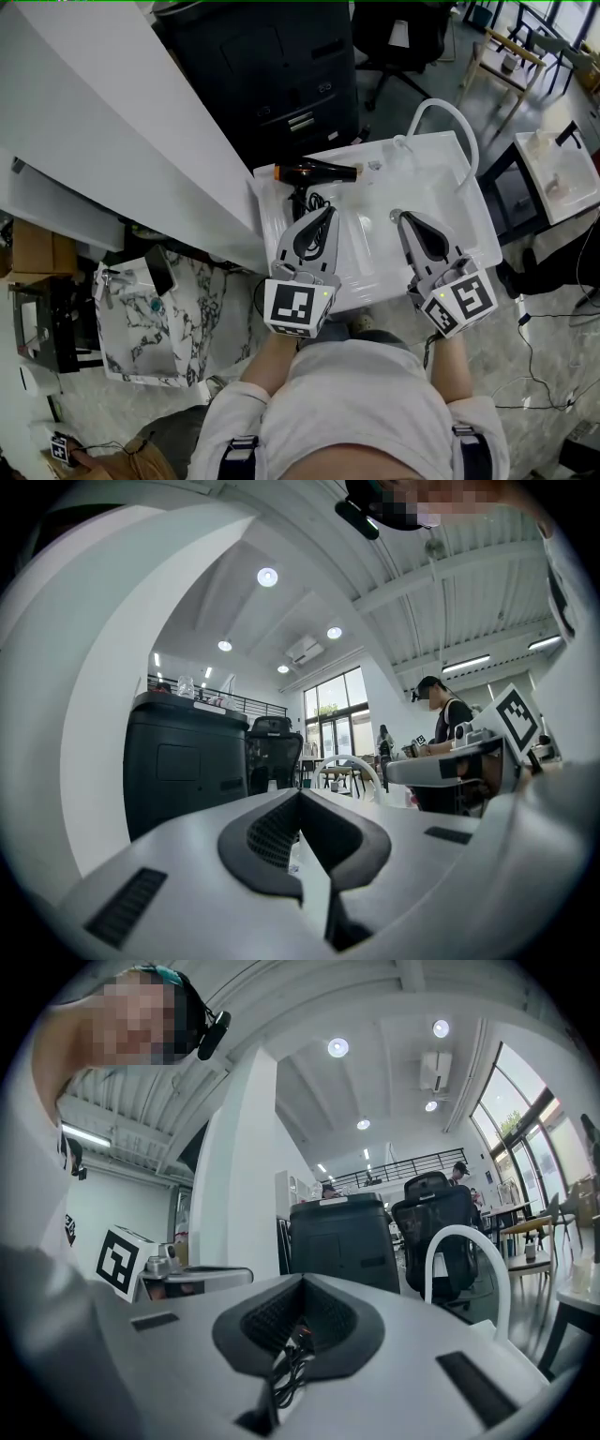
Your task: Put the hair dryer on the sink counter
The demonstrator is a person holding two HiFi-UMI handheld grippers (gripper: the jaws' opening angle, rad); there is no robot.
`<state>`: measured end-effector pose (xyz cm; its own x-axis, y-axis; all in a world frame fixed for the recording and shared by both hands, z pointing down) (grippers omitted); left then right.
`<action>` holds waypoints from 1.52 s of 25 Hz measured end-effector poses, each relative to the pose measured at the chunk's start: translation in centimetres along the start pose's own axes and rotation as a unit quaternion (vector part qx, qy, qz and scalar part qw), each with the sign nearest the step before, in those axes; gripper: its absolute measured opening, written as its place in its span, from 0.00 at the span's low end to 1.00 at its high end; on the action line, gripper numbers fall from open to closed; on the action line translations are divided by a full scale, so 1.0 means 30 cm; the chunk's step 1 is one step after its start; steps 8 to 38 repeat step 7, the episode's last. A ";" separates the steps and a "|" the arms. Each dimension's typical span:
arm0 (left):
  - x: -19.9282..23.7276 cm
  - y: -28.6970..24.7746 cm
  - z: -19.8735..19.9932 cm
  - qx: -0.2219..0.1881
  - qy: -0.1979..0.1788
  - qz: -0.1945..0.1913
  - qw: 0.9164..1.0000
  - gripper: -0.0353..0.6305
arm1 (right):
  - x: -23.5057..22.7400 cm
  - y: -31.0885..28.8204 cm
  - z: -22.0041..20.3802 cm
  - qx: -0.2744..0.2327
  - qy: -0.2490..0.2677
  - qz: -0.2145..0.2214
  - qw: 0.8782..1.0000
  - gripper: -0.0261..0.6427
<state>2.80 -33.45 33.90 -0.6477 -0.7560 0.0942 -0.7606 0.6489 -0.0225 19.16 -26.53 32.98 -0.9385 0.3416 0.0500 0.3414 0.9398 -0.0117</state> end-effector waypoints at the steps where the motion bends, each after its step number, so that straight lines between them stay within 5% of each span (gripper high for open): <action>1: 0.004 0.001 0.001 0.000 0.000 0.001 1.000 0.07 | 0.001 -0.003 0.000 -0.001 -0.001 0.000 1.000 0.05; 38: 0.036 0.003 0.009 -0.006 0.004 0.004 1.000 0.07 | 0.013 -0.033 -0.001 -0.002 -0.003 0.003 1.000 0.05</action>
Point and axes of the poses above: the fingertips, and each gripper's own axes: y backward along the fingers, x to its left, z out of its top, the point moved 6 cm from there along y, backward along the fingers, and after that the axes turned 8 degrees about y, right-handed, at the moved point
